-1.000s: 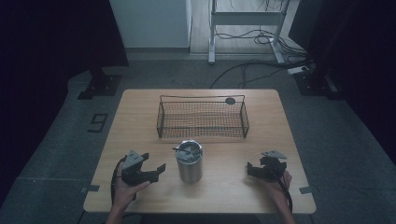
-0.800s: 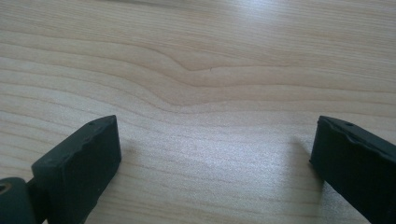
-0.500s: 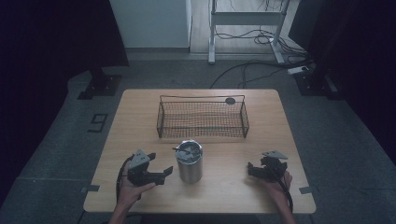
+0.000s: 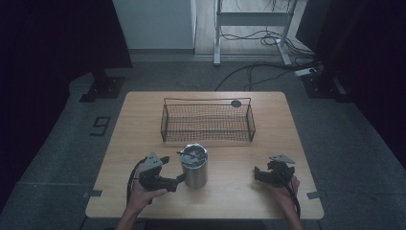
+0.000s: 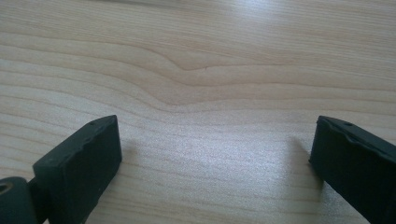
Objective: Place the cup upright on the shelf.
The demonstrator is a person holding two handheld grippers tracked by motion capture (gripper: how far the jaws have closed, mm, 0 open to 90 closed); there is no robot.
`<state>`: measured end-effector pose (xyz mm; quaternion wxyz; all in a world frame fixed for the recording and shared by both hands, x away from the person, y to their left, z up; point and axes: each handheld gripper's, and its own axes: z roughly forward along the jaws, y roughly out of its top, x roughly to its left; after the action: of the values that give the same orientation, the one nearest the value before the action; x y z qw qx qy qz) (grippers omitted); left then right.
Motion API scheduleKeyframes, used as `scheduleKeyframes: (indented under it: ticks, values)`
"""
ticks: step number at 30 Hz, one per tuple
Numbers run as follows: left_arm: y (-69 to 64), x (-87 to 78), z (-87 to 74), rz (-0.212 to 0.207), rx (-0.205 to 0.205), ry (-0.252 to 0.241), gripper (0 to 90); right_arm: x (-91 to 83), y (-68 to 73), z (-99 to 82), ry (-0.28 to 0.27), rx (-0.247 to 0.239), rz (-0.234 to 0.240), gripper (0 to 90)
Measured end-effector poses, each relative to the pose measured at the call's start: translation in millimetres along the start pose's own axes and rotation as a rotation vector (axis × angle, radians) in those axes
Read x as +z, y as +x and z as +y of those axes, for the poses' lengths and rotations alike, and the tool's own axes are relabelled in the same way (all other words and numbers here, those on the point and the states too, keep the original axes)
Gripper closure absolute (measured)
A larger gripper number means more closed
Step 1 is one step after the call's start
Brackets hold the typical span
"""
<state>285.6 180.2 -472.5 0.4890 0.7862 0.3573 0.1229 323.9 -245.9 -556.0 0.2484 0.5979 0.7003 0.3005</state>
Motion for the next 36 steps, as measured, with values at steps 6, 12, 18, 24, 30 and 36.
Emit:
scheduleKeyframes:
  ticks: [6, 12, 18, 24, 30, 36]
  values:
    - [-5.4, 6.6, 3.5, -0.013, 0.003, 0.001, 3.6, 0.0, 0.1, 0.0, 0.000, 0.001, 0.000, 1.8]
    - [-8.4, 13.0, 7.3, -0.039, 0.008, 0.002, 1.6, 0.0, 0.0, 0.0, 0.000, 0.001, 0.000, 1.8]
    - [-11.7, 19.4, 10.0, -0.050, 0.015, 0.008, 1.0, 0.0, 0.0, 0.0, 0.000, 0.002, -0.002, 1.8]
    - [-14.7, 26.4, 14.3, -0.053, 0.027, 0.014, 0.2, 0.0, -0.1, 0.0, 0.000, 0.003, -0.003, 1.8]
    - [-16.9, 35.3, 18.8, -0.059, 0.033, 0.019, 0.0, -0.1, -0.1, 0.0, 0.001, 0.003, -0.003, 1.9]
    - [-19.0, 44.4, 21.9, -0.052, 0.038, 0.013, 0.0, 0.0, -0.1, 0.0, 0.000, 0.003, -0.003, 1.8]
